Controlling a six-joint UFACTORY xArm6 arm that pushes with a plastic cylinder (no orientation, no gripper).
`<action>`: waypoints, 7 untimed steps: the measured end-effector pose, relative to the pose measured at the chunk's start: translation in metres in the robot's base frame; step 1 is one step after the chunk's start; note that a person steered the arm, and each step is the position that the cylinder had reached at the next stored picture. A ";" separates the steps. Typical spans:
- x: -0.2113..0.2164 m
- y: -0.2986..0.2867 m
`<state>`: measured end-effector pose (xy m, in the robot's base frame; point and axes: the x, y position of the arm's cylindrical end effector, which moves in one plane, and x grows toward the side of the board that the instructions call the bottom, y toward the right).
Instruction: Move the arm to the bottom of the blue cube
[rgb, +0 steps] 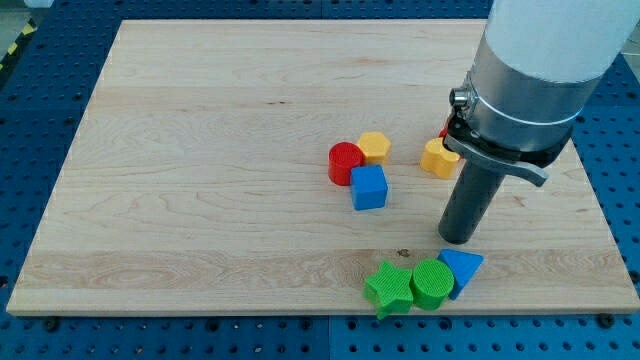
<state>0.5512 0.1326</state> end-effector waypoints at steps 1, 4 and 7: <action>0.000 -0.003; -0.012 -0.025; -0.037 -0.029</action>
<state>0.5140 0.1039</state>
